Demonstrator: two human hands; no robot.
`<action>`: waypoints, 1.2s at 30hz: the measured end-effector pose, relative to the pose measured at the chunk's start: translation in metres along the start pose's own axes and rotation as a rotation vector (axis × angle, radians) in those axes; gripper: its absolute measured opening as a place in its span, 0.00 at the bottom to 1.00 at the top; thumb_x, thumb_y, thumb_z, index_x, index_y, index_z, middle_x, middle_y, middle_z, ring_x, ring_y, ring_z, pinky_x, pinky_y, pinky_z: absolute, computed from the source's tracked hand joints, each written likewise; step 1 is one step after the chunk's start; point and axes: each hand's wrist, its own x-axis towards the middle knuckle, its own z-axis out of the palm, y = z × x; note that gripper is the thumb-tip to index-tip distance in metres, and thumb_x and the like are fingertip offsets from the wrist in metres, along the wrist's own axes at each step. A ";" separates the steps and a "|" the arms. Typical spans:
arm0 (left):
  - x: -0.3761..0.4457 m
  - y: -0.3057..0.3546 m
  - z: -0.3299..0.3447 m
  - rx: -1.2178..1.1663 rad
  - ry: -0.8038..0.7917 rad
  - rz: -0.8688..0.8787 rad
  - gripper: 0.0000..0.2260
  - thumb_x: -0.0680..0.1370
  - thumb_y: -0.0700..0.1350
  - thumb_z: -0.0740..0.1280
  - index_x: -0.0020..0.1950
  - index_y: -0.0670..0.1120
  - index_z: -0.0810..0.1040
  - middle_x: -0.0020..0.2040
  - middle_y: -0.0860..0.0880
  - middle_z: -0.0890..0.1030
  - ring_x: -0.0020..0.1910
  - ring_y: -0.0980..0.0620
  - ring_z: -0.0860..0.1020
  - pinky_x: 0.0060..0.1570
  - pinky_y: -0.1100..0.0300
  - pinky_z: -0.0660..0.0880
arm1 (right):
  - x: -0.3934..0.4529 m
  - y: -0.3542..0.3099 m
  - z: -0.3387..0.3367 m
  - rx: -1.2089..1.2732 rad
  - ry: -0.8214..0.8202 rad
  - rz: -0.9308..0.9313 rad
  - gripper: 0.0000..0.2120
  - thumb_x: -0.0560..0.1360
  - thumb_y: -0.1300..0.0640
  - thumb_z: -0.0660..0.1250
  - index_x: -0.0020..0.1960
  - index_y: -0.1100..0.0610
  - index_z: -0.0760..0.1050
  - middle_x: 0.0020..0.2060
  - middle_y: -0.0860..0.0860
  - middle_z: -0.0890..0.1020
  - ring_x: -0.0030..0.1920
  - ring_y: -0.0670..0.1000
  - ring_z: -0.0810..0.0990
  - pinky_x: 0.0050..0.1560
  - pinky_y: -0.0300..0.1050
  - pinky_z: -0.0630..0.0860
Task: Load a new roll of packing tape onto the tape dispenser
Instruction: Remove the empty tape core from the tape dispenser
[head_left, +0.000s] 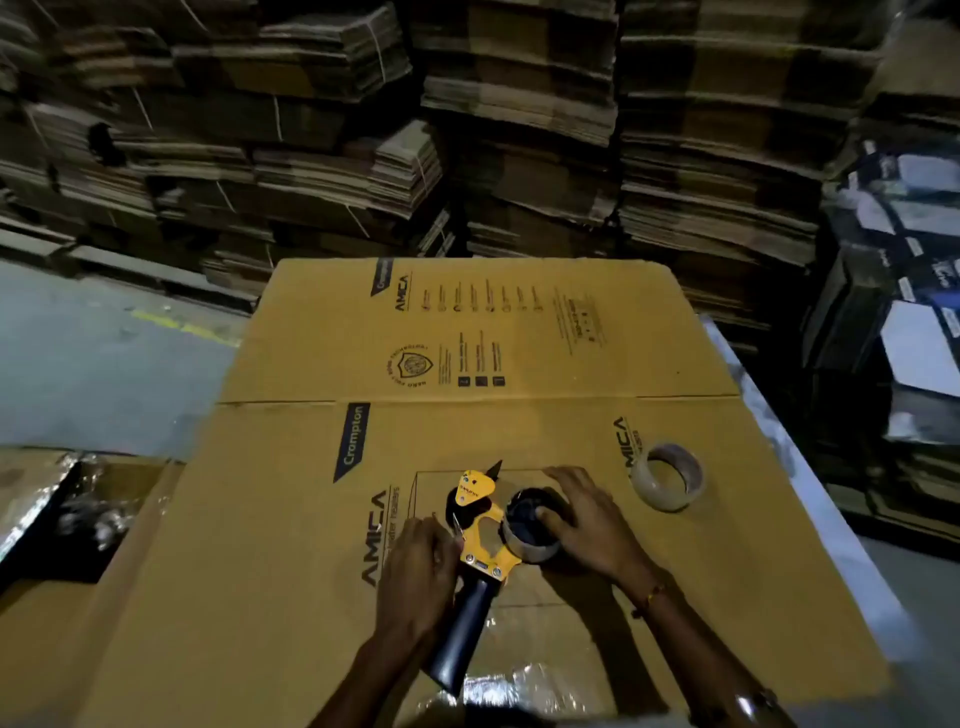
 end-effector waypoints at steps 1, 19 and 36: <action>-0.006 -0.001 0.005 -0.019 -0.031 -0.058 0.08 0.81 0.54 0.63 0.48 0.51 0.73 0.46 0.53 0.77 0.45 0.51 0.77 0.47 0.52 0.75 | -0.004 0.002 0.004 0.016 -0.031 0.000 0.27 0.80 0.47 0.64 0.76 0.53 0.63 0.72 0.50 0.67 0.70 0.52 0.70 0.62 0.40 0.66; -0.034 0.014 0.022 -0.313 -0.297 -0.243 0.26 0.78 0.46 0.70 0.71 0.61 0.63 0.66 0.54 0.78 0.68 0.52 0.73 0.64 0.55 0.72 | -0.017 0.015 0.030 0.211 -0.043 0.051 0.47 0.69 0.45 0.77 0.79 0.48 0.52 0.74 0.49 0.64 0.72 0.52 0.66 0.69 0.50 0.70; -0.042 0.039 0.011 0.088 -0.088 -0.114 0.31 0.77 0.56 0.67 0.76 0.65 0.54 0.55 0.49 0.84 0.49 0.48 0.81 0.42 0.58 0.72 | -0.030 0.016 0.017 0.418 0.039 -0.004 0.44 0.71 0.44 0.75 0.78 0.43 0.52 0.70 0.38 0.63 0.68 0.39 0.64 0.62 0.34 0.64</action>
